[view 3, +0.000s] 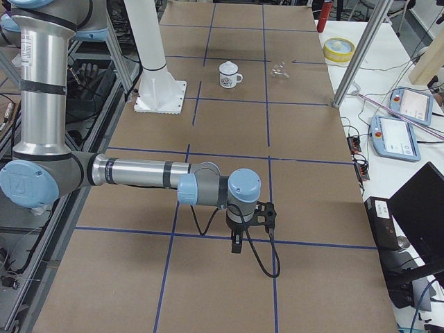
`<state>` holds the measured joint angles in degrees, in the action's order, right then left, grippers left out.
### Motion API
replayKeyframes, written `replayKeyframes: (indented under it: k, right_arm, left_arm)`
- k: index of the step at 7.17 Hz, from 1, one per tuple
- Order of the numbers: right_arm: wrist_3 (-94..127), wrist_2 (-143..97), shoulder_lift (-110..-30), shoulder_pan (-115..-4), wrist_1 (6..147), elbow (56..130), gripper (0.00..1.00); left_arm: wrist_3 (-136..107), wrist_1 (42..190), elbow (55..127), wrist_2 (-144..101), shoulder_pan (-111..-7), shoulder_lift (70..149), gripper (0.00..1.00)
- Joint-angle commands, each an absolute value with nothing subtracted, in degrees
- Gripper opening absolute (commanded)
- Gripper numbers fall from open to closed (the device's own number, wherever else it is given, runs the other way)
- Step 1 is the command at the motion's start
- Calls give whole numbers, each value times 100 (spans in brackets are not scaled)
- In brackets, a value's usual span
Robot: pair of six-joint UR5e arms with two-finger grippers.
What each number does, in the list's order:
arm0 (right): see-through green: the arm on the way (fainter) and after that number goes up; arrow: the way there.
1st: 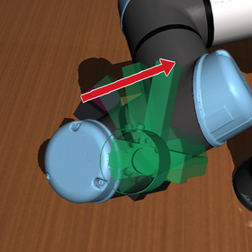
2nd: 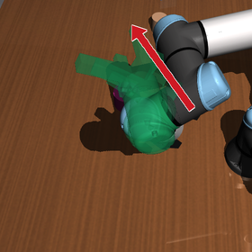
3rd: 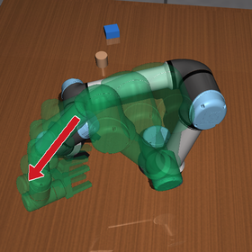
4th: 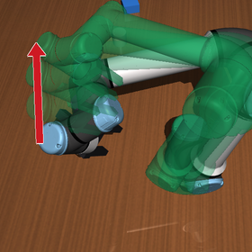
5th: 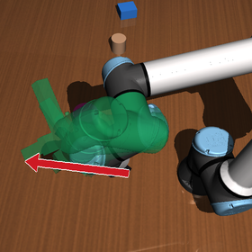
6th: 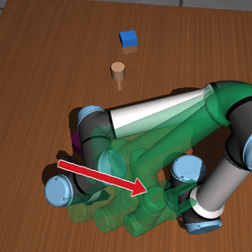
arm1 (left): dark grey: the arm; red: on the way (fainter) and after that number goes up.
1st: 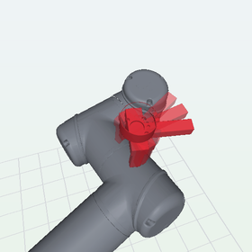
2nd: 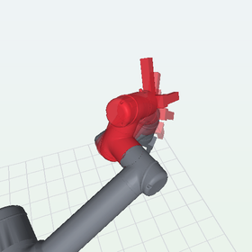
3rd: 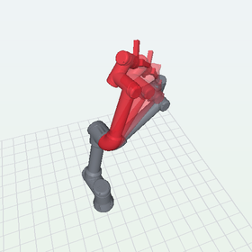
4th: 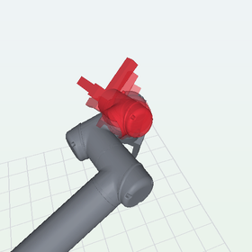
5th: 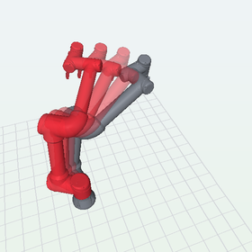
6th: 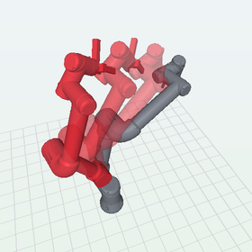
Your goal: Remove funnel from cup
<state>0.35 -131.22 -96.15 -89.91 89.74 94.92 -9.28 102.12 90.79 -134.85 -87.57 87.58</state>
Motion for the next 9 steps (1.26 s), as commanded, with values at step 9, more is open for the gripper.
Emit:
replayKeyframes:
  k: [9]
  right_arm:
    - [35, -13122, -9615, -8991, 8974, 9492, 100]
  left_arm:
    - [-53, 9290, 9422, -13482, -8991, 8631, 100]
